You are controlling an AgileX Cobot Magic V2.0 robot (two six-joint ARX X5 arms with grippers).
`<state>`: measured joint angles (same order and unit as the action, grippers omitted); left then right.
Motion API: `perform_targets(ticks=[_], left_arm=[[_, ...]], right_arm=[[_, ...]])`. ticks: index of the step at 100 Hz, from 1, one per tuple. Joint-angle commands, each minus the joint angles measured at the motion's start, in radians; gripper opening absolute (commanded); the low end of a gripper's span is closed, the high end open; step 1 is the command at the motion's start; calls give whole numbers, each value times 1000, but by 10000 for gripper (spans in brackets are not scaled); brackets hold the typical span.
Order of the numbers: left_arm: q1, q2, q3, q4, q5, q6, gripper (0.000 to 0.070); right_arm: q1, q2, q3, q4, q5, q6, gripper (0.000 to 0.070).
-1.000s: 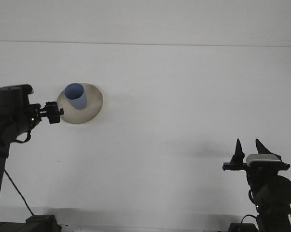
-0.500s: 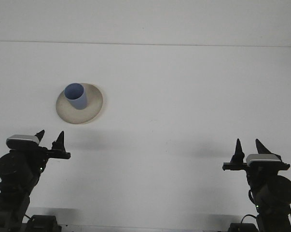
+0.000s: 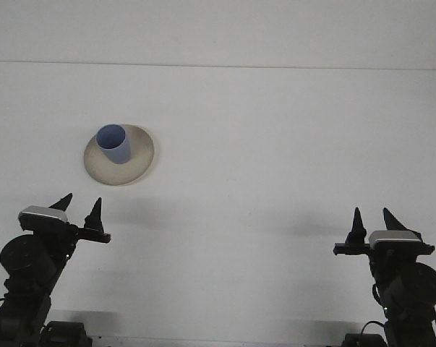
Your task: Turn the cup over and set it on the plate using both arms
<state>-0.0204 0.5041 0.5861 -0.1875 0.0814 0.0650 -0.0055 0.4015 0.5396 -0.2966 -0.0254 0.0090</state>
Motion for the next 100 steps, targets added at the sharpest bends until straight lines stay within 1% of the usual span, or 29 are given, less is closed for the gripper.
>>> perform_targets(ticks=[1, 10, 13, 15, 21, 27, 28, 29, 31, 33, 100], left_arm=[[0, -4, 15, 8, 1, 13, 427], [0, -12, 15, 8, 1, 13, 416], [0, -15, 15, 8, 1, 13, 405], [0, -16, 15, 9, 1, 13, 384], [0, -16, 15, 8, 1, 13, 273], [0, -16, 15, 5, 1, 13, 135], [0, -16, 15, 5, 1, 13, 99], [0, -16, 15, 4, 1, 13, 78], [0, -16, 15, 3, 1, 13, 49], [0, -16, 15, 2, 1, 13, 4], [0, -23, 15, 4, 1, 13, 12]], right_arm=[[0, 3, 6, 12, 0, 17, 387], [0, 3, 6, 13, 0, 17, 376], [0, 3, 6, 12, 0, 17, 350], [0, 3, 6, 12, 0, 17, 321], [0, 3, 6, 12, 0, 17, 204], [0, 3, 6, 12, 0, 17, 71], [0, 3, 6, 12, 0, 17, 52], [0, 3, 6, 12, 0, 17, 33], [0, 3, 6, 13, 0, 17, 4], [0, 3, 6, 13, 0, 17, 0], [0, 3, 6, 13, 0, 17, 0]])
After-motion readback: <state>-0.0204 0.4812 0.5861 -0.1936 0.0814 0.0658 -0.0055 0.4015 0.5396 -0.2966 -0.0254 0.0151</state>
